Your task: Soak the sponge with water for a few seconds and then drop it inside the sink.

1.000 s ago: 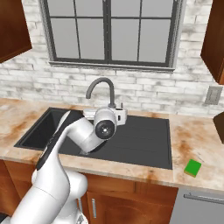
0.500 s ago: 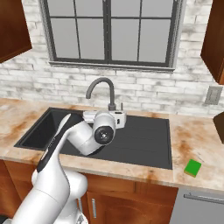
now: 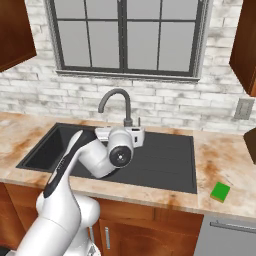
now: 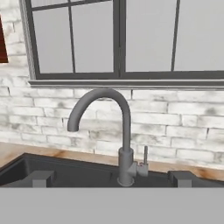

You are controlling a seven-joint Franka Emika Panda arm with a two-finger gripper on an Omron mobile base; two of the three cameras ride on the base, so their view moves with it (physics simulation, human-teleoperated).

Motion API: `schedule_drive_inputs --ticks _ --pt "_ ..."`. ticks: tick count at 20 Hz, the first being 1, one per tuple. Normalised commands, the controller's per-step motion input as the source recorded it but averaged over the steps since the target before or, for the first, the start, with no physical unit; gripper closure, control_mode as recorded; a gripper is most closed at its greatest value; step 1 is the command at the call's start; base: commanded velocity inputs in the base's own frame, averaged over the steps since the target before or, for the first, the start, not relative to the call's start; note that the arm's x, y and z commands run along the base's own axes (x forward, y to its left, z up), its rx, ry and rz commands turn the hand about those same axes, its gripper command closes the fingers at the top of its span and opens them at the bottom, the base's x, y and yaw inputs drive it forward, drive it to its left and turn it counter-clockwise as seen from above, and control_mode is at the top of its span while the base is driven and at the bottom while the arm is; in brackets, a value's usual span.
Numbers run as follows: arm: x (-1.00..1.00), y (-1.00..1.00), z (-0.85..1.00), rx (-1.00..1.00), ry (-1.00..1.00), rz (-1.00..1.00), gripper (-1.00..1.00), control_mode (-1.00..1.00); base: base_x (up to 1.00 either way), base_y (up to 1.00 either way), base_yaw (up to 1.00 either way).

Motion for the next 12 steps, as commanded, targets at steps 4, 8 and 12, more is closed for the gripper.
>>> schedule_drive_inputs --ticks 4,8,12 --pt "0.06 0.0 -0.14 0.0 -0.01 0.04 -1.0 -1.0 0.0 0.0 0.0" --pt "0.14 0.0 -0.14 0.0 0.0 0.04 -1.0 -1.0 0.0 0.0 0.0" --pt "0.17 0.01 -0.04 0.0 0.0 0.02 -1.0 -1.0 0.0 0.0 0.0"
